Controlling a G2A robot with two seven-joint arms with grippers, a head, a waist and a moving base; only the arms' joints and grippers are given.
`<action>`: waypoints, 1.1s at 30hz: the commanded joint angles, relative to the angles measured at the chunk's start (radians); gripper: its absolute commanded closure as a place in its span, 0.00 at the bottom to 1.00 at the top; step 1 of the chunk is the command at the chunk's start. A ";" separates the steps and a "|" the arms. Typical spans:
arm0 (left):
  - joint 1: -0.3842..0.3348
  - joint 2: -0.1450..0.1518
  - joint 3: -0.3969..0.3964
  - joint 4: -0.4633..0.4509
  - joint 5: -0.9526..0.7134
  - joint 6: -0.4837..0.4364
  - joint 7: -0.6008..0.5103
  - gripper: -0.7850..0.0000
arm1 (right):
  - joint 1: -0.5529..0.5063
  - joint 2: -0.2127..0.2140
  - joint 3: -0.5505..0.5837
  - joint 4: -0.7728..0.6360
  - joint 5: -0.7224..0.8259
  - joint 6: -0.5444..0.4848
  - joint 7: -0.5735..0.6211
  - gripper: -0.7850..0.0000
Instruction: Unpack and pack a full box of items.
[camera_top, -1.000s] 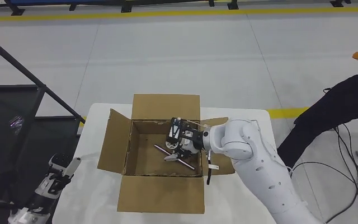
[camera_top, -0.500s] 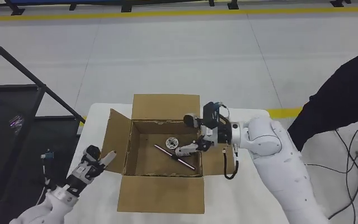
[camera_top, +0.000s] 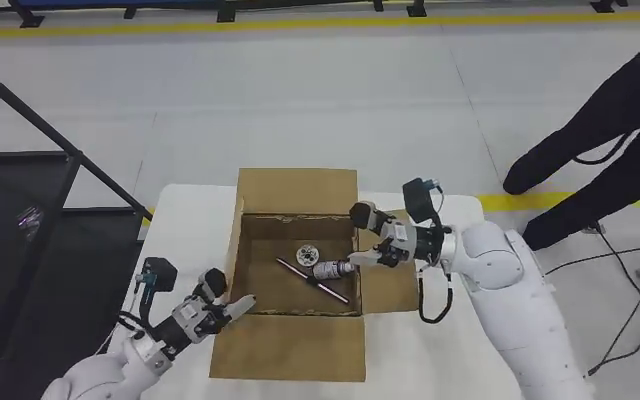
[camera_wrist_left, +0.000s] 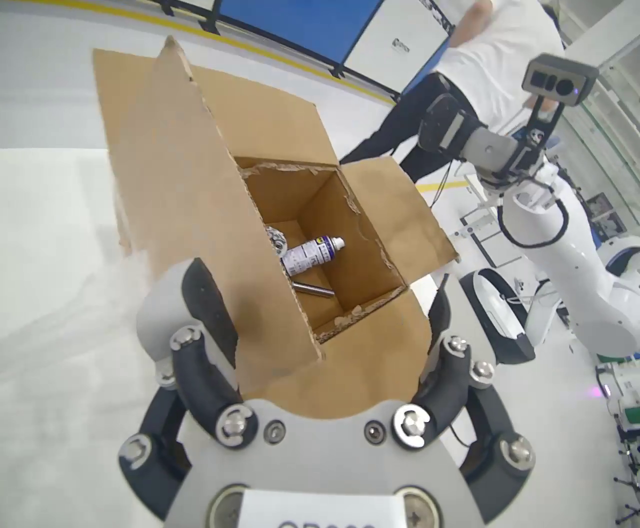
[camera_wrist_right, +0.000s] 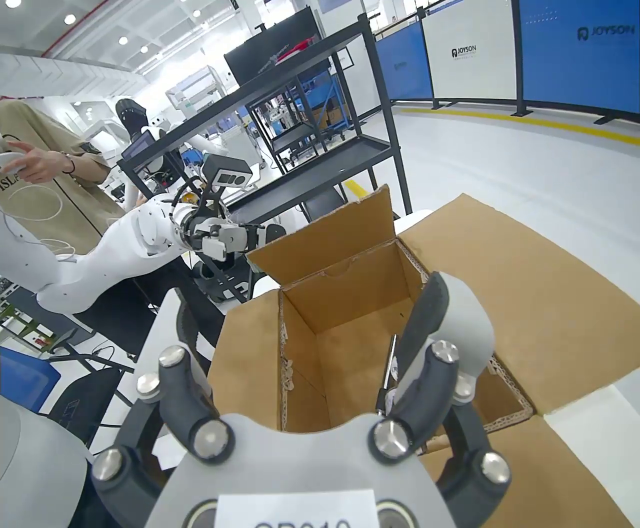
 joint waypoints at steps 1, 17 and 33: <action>-0.026 0.002 0.025 0.024 -0.003 -0.003 -0.014 0.00 | 0.000 0.000 0.000 0.000 0.000 0.000 0.000 0.00; -0.174 0.009 0.188 0.146 0.035 0.061 -0.061 0.00 | -0.196 0.084 0.261 -0.061 0.194 0.320 0.085 0.00; -0.198 0.022 0.216 0.176 0.044 0.074 -0.056 0.00 | -0.166 0.107 0.229 0.047 0.287 0.507 0.202 0.00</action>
